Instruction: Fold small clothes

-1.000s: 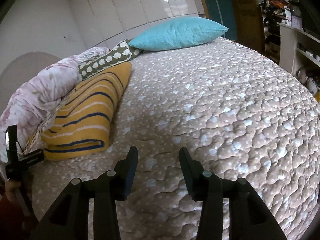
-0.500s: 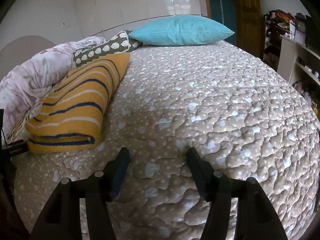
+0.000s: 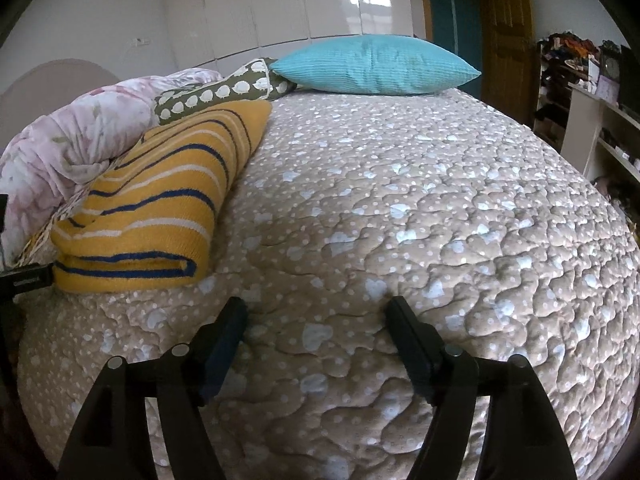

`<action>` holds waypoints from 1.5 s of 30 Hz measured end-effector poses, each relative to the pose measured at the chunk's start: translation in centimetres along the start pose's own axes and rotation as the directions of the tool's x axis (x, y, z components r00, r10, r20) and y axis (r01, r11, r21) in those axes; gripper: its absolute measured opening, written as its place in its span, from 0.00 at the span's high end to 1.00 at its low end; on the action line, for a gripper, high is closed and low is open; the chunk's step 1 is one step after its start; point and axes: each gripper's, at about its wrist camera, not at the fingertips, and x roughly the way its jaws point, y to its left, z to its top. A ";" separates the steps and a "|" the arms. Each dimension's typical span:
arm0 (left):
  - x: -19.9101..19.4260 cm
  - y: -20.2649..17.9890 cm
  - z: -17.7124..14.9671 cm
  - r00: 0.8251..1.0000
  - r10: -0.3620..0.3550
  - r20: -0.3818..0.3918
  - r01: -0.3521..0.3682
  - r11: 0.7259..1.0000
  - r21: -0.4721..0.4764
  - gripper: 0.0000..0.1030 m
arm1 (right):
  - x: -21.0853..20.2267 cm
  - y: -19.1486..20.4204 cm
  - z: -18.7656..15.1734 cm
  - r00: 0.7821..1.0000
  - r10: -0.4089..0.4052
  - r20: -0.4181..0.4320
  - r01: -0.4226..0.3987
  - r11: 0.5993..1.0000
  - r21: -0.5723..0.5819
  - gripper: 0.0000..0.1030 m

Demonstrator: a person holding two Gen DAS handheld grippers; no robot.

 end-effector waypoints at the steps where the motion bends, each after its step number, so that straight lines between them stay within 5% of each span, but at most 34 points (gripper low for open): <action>1: -1.4 -0.1 -0.1 0.999 -0.004 0.036 0.005 1.000 -0.012 0.00 | 0.0 0.0 0.0 1.000 0.001 -0.001 -0.001 1.000 0.001 0.25; 4: -7.3 -0.5 -0.4 0.981 0.021 0.192 -0.013 0.999 -0.040 0.00 | 0.0 0.1 -0.1 1.000 -0.005 -0.001 0.005 1.000 -0.004 0.25; 6: -11.6 -0.6 -0.6 0.950 0.051 0.307 -0.032 0.997 -0.065 0.00 | -0.1 0.1 -0.1 1.000 -0.006 0.001 0.006 1.000 -0.005 0.25; 11: -18.3 -1.3 -1.0 0.880 0.114 0.461 -0.091 0.993 -0.072 0.00 | -0.2 0.2 -0.1 1.000 -0.017 0.004 0.017 1.000 -0.012 0.25; 13: -19.1 -1.7 -1.3 0.874 0.093 0.477 -0.075 0.996 -0.056 0.00 | -0.2 0.3 -0.1 1.000 -0.023 0.004 0.023 1.000 -0.013 0.25; 19: -17.8 -3.5 -1.8 0.933 -0.035 0.357 0.037 0.999 -0.001 0.00 | -0.4 0.5 -0.2 0.999 -0.035 0.007 0.035 0.999 -0.019 0.25; 25: -15.2 -5.5 -3.0 0.975 -0.038 0.220 0.033 0.999 0.030 0.00 | -0.2 0.8 -0.1 0.999 -0.052 -0.009 0.051 0.998 -0.032 0.25; 32: -14.2 -5.8 -3.5 0.991 -0.056 0.121 0.054 0.998 0.020 0.00 | -1.4 0.5 0.5 0.998 -0.044 -0.040 0.044 0.999 0.011 0.24; 45: -13.0 -6.9 -4.1 0.992 -0.119 0.035 0.118 0.993 0.023 0.00 | -4.4 1.8 1.1 0.999 -0.043 -0.007 0.044 0.999 0.011 0.24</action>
